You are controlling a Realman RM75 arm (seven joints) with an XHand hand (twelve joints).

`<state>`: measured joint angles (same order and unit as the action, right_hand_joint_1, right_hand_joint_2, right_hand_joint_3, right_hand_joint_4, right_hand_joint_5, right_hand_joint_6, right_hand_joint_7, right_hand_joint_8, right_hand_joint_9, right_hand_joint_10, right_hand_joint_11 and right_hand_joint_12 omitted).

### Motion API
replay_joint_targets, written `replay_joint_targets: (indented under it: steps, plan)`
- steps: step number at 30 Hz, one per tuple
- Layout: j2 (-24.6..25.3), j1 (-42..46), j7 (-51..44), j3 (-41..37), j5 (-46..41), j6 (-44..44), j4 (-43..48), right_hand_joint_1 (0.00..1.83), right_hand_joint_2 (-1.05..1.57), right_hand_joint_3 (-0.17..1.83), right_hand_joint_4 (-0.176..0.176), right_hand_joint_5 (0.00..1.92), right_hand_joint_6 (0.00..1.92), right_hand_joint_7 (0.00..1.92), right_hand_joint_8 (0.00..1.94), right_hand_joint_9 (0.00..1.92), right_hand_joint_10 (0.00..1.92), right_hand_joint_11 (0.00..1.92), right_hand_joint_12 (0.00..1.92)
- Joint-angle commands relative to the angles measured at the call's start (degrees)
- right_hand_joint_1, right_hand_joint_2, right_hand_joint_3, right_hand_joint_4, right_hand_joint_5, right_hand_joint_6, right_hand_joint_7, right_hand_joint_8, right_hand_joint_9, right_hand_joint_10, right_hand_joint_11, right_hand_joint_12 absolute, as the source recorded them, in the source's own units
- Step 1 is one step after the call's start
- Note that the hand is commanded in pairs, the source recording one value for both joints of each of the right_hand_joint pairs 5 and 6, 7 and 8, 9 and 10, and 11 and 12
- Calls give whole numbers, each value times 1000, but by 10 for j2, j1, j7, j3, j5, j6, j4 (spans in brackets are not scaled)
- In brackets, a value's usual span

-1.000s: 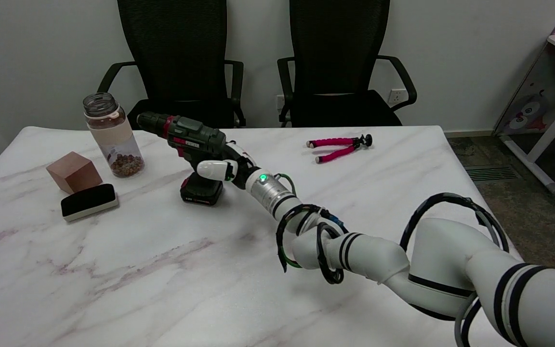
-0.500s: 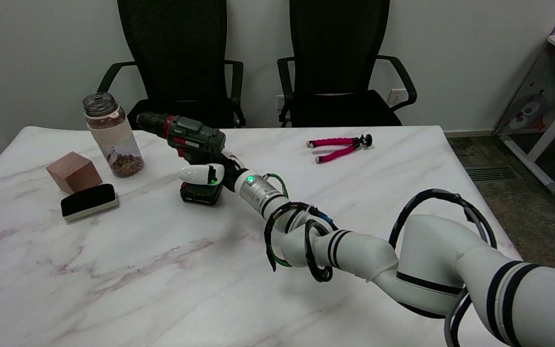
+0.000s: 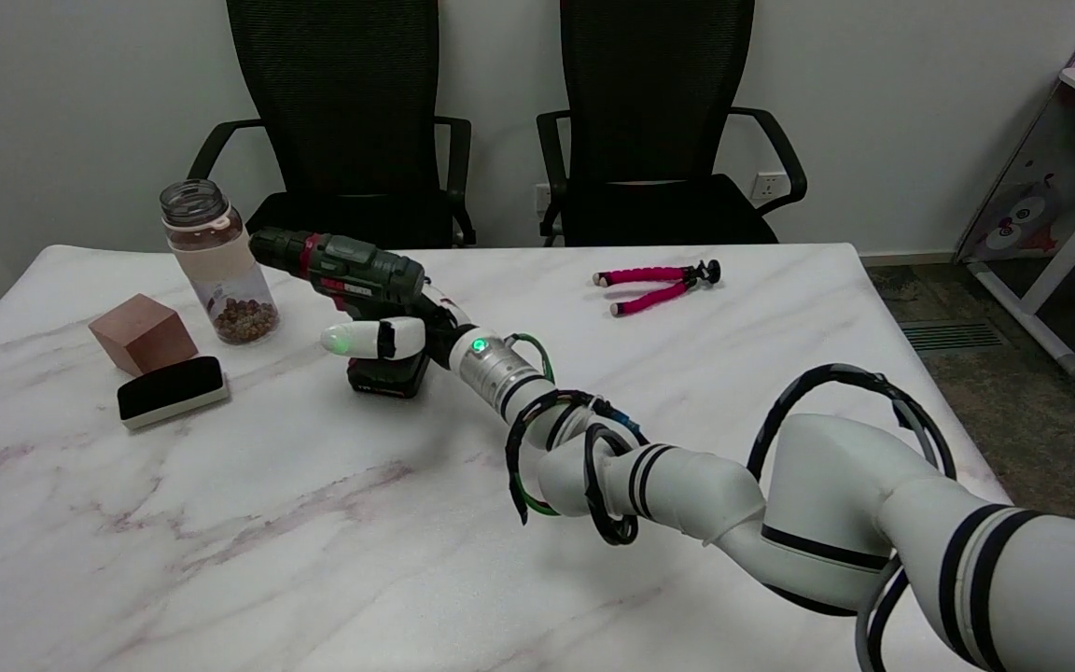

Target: Pick up the power screwdriver.

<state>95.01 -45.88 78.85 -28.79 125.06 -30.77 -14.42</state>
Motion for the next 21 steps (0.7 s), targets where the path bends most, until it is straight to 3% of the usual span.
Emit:
replay_joint_targets:
  steps: [1, 11, 21]
  plan:
    - [0, -2, -6, 0, -30, -25, 3, 979, -276, 787, 176, 249, 249, 249, 249, 454, 454, 316, 316]
    - [-3, -9, -6, -2, -30, -29, 5, 976, -293, 922, 176, 258, 258, 258, 258, 472, 472, 353, 353]
    - [-3, -12, -6, -2, -30, -26, 5, 967, -293, 950, 176, 257, 257, 257, 257, 456, 456, 267, 267]
